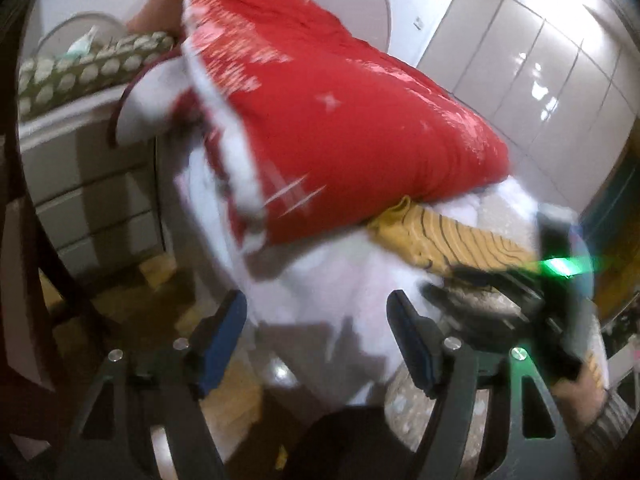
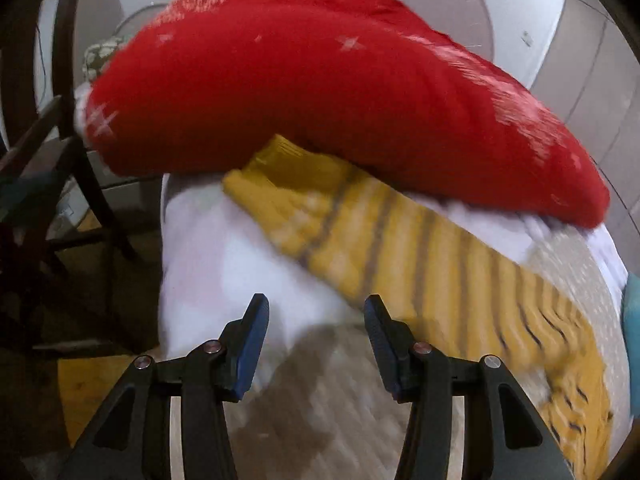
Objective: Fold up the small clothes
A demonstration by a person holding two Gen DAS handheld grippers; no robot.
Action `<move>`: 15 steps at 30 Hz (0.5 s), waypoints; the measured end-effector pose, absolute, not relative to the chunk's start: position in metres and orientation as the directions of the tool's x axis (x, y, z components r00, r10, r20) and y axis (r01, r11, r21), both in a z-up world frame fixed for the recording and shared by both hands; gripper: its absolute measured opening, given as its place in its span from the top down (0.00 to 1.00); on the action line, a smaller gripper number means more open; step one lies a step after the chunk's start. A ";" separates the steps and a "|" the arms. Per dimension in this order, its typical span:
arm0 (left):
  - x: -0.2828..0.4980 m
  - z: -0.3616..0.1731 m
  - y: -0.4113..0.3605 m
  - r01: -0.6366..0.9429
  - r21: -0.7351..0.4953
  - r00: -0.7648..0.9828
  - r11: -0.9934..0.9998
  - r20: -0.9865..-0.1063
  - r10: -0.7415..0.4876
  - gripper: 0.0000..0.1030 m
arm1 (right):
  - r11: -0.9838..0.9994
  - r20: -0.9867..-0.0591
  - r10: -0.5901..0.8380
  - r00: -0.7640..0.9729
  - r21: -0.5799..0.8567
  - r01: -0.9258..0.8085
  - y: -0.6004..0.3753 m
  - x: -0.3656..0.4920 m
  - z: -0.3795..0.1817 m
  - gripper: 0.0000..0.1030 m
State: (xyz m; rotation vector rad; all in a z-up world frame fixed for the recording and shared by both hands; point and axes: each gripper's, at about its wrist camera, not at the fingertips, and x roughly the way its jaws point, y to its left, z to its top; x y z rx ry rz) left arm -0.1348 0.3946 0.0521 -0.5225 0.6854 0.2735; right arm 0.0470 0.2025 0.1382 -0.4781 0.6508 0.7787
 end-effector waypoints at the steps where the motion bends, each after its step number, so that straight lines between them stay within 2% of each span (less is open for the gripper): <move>1: -0.138 0.049 0.396 -0.403 -0.375 0.747 0.835 -0.661 0.064 0.31 | 0.630 -0.696 0.480 0.534 -0.151 -0.762 0.210 0.050 0.136 0.48; 4: -0.141 0.041 0.398 -0.397 -0.389 0.746 0.831 -0.664 0.046 0.31 | 0.657 -0.704 0.464 0.539 -0.135 -0.742 0.238 0.060 0.129 0.48; 5: -0.141 0.038 0.398 -0.396 -0.397 0.745 0.828 -0.665 0.037 0.31 | 0.667 -0.706 0.455 0.543 -0.134 -0.733 0.245 0.061 0.127 0.62; 7: -0.141 0.037 0.398 -0.393 -0.404 0.746 0.826 -0.666 0.029 0.31 | 0.690 -0.716 0.449 0.535 -0.102 -0.716 0.250 0.065 0.131 0.95; 10: -0.139 0.039 0.392 -0.382 -0.400 0.746 0.833 -0.665 0.023 0.31 | 0.758 -0.674 0.467 0.573 -0.029 -0.652 0.227 0.072 0.153 0.95; 15: -0.133 0.051 0.374 -0.336 -0.392 0.759 0.856 -0.651 0.000 0.31 | 0.868 -0.576 0.460 0.675 0.132 -0.479 0.104 0.095 0.201 0.95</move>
